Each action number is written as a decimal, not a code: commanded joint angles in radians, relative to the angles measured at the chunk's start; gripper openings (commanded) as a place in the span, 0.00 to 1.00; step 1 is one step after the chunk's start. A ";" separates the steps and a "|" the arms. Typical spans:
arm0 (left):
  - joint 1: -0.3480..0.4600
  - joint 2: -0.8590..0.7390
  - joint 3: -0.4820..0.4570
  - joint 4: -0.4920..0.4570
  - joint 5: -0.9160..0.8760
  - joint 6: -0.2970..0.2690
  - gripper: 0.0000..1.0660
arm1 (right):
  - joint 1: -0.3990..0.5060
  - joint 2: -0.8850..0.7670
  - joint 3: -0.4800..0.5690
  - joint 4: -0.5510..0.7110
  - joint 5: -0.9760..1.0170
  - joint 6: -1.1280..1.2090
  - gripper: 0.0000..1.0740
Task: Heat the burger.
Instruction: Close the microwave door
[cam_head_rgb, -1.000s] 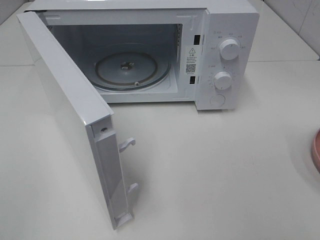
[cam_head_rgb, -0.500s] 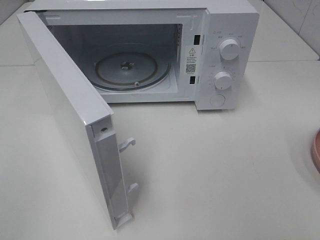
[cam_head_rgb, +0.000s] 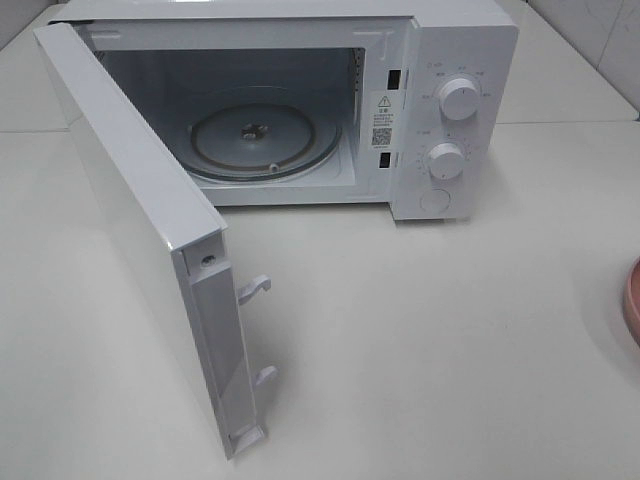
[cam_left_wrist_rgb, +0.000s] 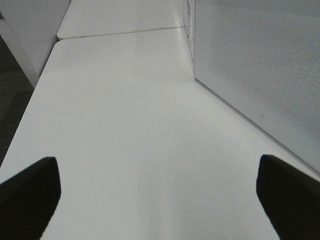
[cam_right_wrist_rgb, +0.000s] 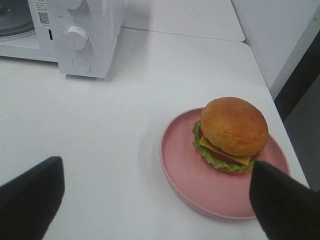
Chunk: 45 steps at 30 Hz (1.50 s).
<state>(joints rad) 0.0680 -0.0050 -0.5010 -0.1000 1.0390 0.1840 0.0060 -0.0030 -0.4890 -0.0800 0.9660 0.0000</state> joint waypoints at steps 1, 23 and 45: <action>0.000 -0.017 0.003 -0.006 -0.003 -0.003 0.95 | -0.002 -0.029 0.000 -0.003 -0.005 -0.013 0.93; 0.000 -0.017 0.003 -0.006 -0.003 -0.003 0.95 | -0.002 -0.028 0.000 -0.003 -0.006 -0.012 0.46; 0.000 0.241 0.061 -0.059 -0.635 -0.030 0.87 | -0.002 -0.028 0.000 -0.004 -0.006 -0.012 0.46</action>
<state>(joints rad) 0.0680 0.2140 -0.4690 -0.1520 0.4840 0.1480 0.0060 -0.0030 -0.4890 -0.0800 0.9660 0.0000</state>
